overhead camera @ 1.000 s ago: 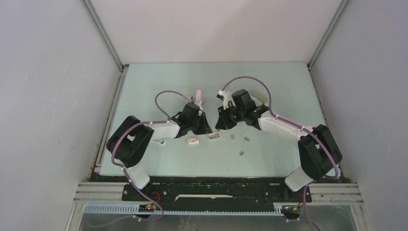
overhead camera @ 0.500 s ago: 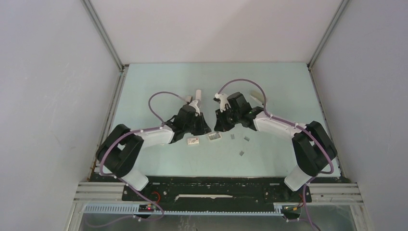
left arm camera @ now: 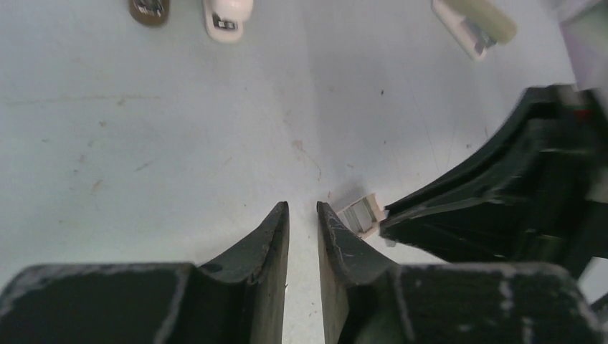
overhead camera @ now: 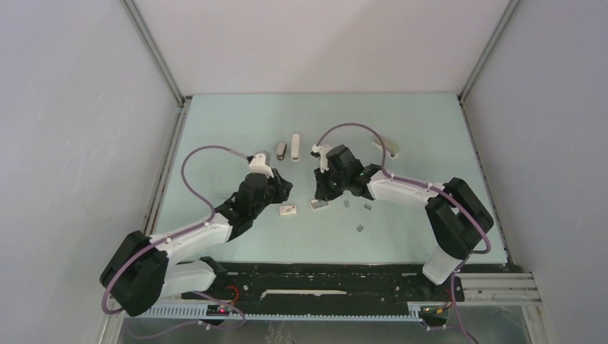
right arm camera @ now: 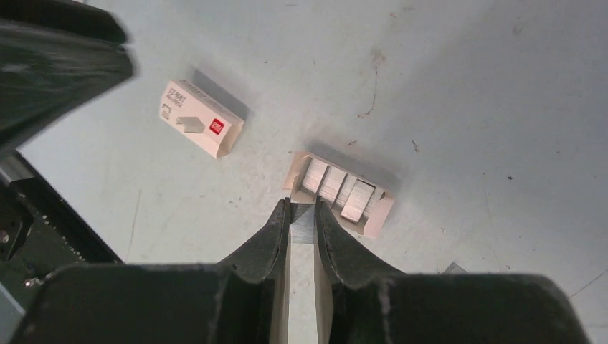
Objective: Unload the staples from the stapler
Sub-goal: Place the staple in the staple box.
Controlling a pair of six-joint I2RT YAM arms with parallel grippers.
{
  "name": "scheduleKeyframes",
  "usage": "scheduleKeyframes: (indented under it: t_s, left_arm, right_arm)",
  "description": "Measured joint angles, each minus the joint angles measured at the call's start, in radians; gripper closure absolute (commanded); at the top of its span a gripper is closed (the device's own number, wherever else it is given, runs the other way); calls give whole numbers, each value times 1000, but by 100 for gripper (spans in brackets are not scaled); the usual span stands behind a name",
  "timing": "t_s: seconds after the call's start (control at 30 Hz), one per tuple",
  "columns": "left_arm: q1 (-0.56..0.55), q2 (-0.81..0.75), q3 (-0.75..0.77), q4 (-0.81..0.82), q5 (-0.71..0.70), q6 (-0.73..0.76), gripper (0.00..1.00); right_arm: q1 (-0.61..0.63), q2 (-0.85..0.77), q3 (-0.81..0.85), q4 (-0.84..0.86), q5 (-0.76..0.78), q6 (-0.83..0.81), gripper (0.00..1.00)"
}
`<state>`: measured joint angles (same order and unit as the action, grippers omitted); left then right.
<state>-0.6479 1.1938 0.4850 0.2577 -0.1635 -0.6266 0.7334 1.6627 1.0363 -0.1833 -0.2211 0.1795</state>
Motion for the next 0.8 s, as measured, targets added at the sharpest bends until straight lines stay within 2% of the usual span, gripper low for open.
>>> scheduleKeyframes:
  t_s: [0.23,0.5,0.8]
  left_arm:
    - [-61,-127,-87,85,-153,44,59]
    - [-137,-129,-113,115,-270,69,57]
    - [-147,-130,-113,123,-314,79,57]
  right_arm:
    - [25,80,47,-17,47,27,84]
    - [29,128,87,-29,68,37,84]
    - [34,159,93,-37,81,40,83]
